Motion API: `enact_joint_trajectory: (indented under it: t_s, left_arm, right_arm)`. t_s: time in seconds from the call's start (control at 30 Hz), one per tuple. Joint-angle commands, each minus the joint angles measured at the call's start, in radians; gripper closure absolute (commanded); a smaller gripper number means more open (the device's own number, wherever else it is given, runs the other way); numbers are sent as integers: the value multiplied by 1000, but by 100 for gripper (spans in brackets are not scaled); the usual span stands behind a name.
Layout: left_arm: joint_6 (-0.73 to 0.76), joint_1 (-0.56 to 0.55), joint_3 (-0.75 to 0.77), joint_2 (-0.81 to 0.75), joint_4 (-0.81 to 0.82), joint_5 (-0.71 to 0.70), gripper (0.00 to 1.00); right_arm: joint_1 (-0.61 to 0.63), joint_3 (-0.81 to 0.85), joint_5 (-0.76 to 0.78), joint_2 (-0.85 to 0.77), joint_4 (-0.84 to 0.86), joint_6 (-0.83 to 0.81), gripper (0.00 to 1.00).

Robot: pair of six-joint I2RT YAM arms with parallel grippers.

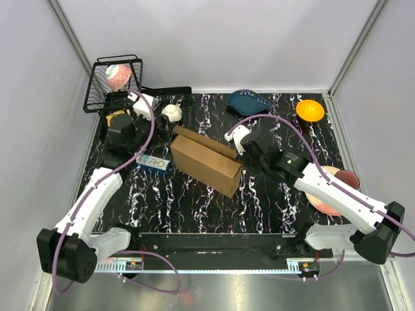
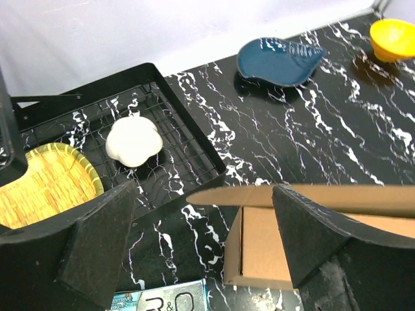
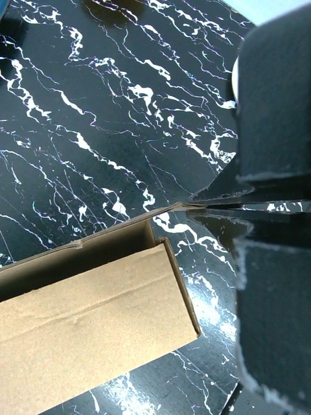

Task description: Fold the paper box

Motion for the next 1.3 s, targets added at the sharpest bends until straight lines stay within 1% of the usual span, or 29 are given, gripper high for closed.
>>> enact_joint_trajectory:
  t_s: [0.0, 0.13, 0.3, 0.37, 0.4, 0.5, 0.53, 0.63, 0.7, 0.73, 0.8, 0.83, 0.87, 0.93, 1.0, 1.07, 1.17, 1.23, 1.27]
  left_arm:
    - [143, -2, -17, -18, 59, 112, 11]
    - [194, -2, -5, 7, 58, 164, 12]
    - [271, -3, 61, 80, 7, 250, 19]
    - [288, -5, 73, 108, -22, 254, 20]
    - [283, -9, 85, 117, -21, 227, 22]
    - [237, -10, 67, 110, 63, 179, 22]
    - [225, -10, 57, 85, 131, 167, 21]
    - [228, -10, 40, 62, 188, 182, 19]
    - [258, -10, 73, 76, 179, 242, 18]
    - [272, -8, 92, 109, 156, 266, 18]
    - [324, -8, 164, 157, 116, 371, 18]
    - [347, -8, 187, 206, 66, 407, 18]
    - [405, -6, 226, 229, 37, 444, 19]
    - [444, 0, 244, 273, 13, 458, 20]
    - [461, 19, 251, 303, 16, 527, 21]
    - [488, 24, 280, 327, -17, 570, 22]
    - [528, 26, 316, 370, -97, 572, 25]
    - [532, 27, 291, 346, -70, 560, 26]
    - [520, 30, 252, 331, -45, 552, 26]
  right_arm:
    - [2, 35, 9, -3, -50, -13, 100]
    - [2, 43, -4, -21, -70, -10, 100]
    - [2, 49, -15, -41, -91, -10, 100]
    - [3, 49, -21, -45, -93, -11, 100]
    - [0, 49, -18, -47, -93, -13, 100]
    - [2, 45, -9, -44, -82, -23, 100]
    - [2, 41, -4, -39, -77, -28, 100]
    - [2, 46, 9, -26, -68, -49, 100]
    - [2, 54, 5, -19, -68, -74, 100]
    - [2, 63, -4, -12, -70, -88, 100]
    - [2, 78, -12, -3, -77, -114, 100]
    - [0, 95, -21, 5, -83, -125, 100]
    - [2, 103, -23, 10, -93, -135, 100]
    - [2, 118, -24, 17, -103, -145, 100]
    - [0, 123, -21, 22, -120, -157, 100]
    - [2, 117, -15, 16, -123, -174, 100]
    - [0, 95, 0, 8, -107, -204, 100]
    - [-3, 80, 3, 2, -91, -212, 100]
    - [-4, 75, 5, 2, -76, -218, 100]
